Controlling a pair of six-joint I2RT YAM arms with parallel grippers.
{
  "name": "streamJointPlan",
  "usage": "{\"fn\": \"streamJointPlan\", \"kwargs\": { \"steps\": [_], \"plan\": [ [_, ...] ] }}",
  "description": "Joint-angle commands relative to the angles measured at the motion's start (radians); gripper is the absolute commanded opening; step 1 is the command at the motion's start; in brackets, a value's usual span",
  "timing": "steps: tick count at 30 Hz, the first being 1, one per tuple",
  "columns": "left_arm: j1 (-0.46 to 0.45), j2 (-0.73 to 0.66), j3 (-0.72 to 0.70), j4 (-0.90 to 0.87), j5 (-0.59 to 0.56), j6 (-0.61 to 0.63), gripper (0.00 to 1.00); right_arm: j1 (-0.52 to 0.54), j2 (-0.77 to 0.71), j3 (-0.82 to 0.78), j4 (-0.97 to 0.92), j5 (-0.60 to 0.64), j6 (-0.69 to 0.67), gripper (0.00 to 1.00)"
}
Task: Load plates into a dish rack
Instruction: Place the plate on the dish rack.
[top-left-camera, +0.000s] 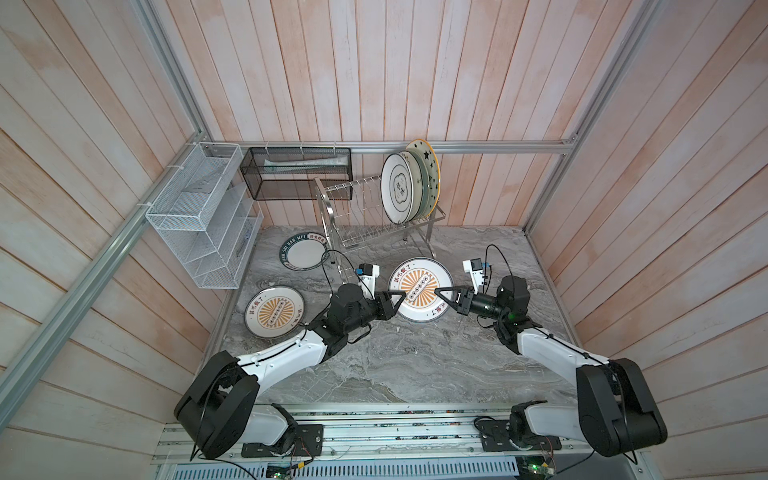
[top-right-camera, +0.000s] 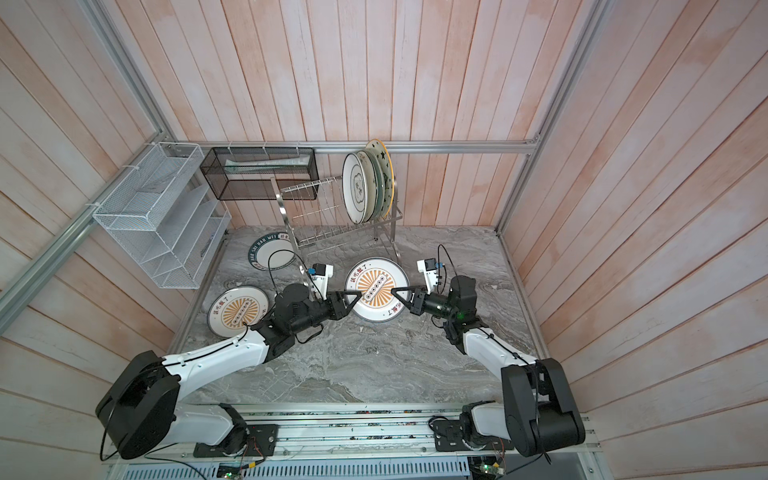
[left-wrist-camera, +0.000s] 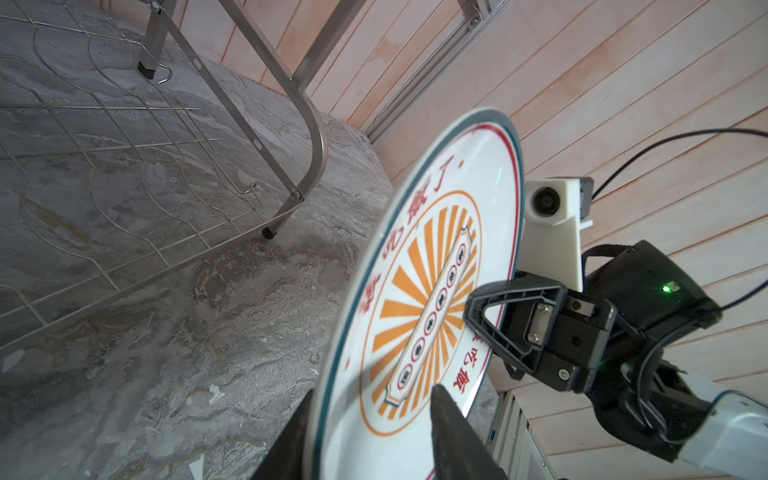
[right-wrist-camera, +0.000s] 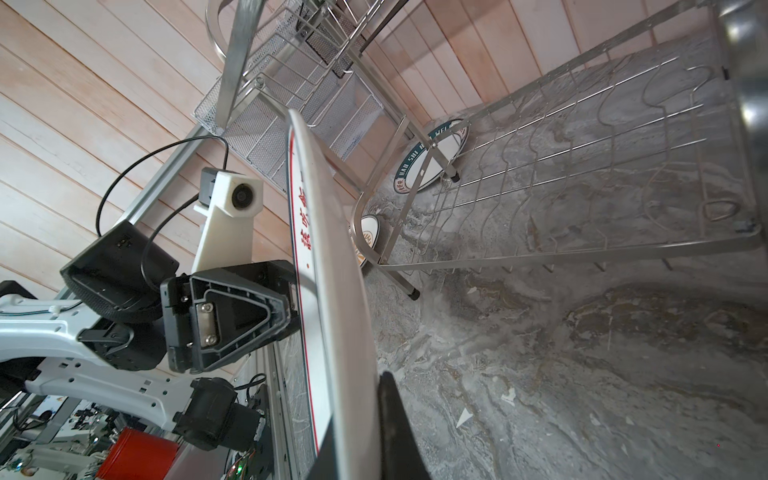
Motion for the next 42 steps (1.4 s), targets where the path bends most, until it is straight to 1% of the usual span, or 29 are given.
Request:
{"fn": "streamJointPlan", "kwargs": {
  "steps": [1, 5, 8, 14, 18, 23, 29, 32, 34, 37, 42],
  "plan": [
    [-0.004, -0.028, -0.027, 0.002, -0.029, 0.016, 0.46, -0.018, -0.042, 0.016, 0.023, 0.038, 0.006, 0.00],
    [-0.003, -0.059, -0.044, -0.004, -0.067, 0.016, 0.46, -0.036, -0.084, 0.025, 0.007, 0.059, -0.001, 0.00],
    [-0.003, -0.089, -0.054, -0.023, -0.105, 0.031, 0.47, -0.052, -0.124, 0.052, -0.038, 0.070, -0.023, 0.00],
    [-0.002, -0.164, 0.015, -0.188, -0.174, 0.136, 0.48, -0.061, -0.217, 0.098, -0.061, 0.131, -0.046, 0.00],
    [0.008, -0.221, 0.058, -0.290, -0.216, 0.202, 0.49, -0.061, -0.248, 0.163, -0.098, 0.170, -0.075, 0.00],
    [0.040, -0.281, 0.048, -0.336, -0.218, 0.215, 0.50, -0.049, -0.243, 0.243, -0.076, 0.236, -0.067, 0.00],
    [0.058, -0.316, 0.024, -0.349, -0.199, 0.213, 0.51, 0.071, -0.188, 0.393, -0.124, 0.425, -0.183, 0.00],
    [0.076, -0.325, 0.042, -0.395, -0.177, 0.237, 0.51, 0.130, -0.127, 0.484, -0.126, 0.506, -0.212, 0.00],
    [0.089, -0.340, 0.047, -0.416, -0.165, 0.242, 0.51, 0.176, -0.079, 0.554, -0.140, 0.593, -0.237, 0.00],
    [0.099, -0.368, 0.036, -0.425, -0.157, 0.238, 0.51, 0.243, -0.015, 0.630, -0.145, 0.712, -0.285, 0.00],
    [0.104, -0.400, 0.017, -0.438, -0.160, 0.235, 0.51, 0.330, 0.090, 0.764, -0.168, 0.870, -0.360, 0.00]
  ]
}}
